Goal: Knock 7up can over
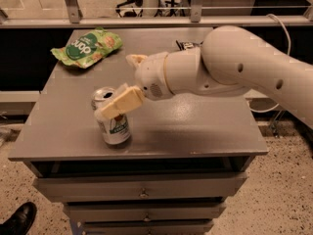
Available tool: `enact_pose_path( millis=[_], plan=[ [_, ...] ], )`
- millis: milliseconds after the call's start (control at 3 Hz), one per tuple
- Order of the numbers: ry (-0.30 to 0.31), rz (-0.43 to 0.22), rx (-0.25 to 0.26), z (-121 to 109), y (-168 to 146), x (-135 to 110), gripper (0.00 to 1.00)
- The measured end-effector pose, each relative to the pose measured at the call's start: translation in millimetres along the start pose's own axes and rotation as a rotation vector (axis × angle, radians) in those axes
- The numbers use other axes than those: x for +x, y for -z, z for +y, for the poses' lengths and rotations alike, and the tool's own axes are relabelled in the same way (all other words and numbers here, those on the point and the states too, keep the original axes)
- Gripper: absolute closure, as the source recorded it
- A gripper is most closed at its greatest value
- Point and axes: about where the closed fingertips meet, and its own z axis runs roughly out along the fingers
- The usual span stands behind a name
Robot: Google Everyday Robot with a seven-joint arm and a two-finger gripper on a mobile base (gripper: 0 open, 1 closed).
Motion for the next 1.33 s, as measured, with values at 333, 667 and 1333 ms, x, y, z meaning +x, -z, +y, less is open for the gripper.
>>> enact_pose_path(
  millis=[333,667,1333],
  plan=[
    [-0.004,0.002,0.041,-30,-12,-26,0.00],
    [-0.037,0.014,0.070,-48,-25,-33,0.00],
    [-0.074,0.036,0.102,-68,10,13,0.00]
  ],
)
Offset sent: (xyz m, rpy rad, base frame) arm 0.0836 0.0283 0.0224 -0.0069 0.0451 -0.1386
